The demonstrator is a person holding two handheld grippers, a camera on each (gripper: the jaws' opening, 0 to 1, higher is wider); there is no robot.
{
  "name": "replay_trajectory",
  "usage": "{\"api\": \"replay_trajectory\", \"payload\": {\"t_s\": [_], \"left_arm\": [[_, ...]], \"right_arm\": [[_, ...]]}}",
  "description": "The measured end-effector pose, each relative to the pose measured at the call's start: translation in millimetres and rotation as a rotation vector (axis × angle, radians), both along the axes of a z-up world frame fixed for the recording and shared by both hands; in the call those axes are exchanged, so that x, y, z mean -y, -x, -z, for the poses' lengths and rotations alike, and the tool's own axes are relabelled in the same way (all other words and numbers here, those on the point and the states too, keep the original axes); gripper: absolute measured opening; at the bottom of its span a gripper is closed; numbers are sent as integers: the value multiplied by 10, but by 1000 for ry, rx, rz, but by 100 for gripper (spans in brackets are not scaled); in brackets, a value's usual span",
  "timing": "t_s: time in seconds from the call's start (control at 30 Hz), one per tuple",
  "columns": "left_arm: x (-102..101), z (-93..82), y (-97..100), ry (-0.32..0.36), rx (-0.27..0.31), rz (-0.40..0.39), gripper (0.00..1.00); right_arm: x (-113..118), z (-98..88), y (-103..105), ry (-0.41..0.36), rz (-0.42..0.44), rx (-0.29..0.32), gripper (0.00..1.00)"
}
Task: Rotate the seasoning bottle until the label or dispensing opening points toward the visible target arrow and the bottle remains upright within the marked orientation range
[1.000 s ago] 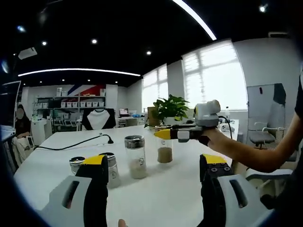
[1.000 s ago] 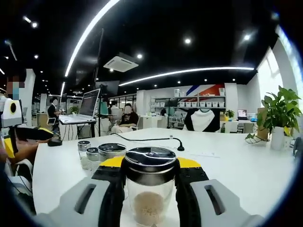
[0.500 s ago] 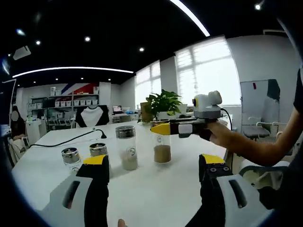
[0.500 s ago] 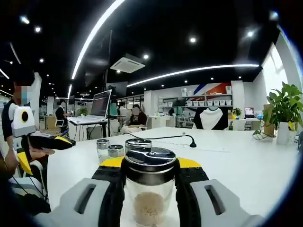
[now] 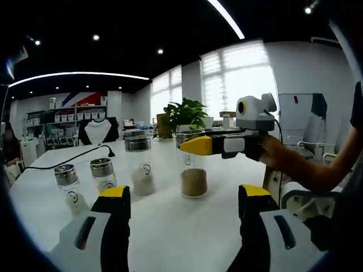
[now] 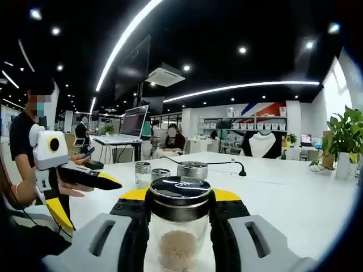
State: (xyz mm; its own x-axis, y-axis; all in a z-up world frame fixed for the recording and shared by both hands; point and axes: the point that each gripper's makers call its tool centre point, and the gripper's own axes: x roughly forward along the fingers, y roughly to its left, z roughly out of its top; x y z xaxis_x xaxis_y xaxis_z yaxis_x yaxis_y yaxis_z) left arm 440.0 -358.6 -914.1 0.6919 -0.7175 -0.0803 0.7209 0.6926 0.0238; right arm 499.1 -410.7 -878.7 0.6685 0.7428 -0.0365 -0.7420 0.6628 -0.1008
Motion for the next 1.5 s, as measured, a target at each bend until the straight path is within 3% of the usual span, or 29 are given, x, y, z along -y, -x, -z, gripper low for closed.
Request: {"api": "replay_trajectory", "payload": {"t_s": [0.53,0.63,0.8,0.97,1.03,1.27,1.3,1.37,1.5], "left_arm": [[265,56,-173,2,47,66,69],[329,124,-187,31,26,104,69],[387,258,-208,8,8,127,65],[434,187,-155,49,26,178,55],[422,127,-172,70,51,173,47],[483,51,-140,86,60,216,47],[524,0,-114,112,79,252,48],[547,-7,-110,142,55,284,49],[560,-28,-174,142,70,318,48]], "right_arm": [[-173,-99,257,-37,-103,-11,38],[-210,-67,280,-32,-112,-14,38],[-265,-3,327,-33,-137,-29,38],[-295,40,369,-37,-163,-42,38],[-324,44,406,-24,-187,-33,38],[-376,0,478,-38,-220,-26,38],[-383,-5,486,-45,-227,-29,38],[-406,-12,513,-60,-247,-41,38],[-443,-28,554,-70,-265,-38,38]]}}
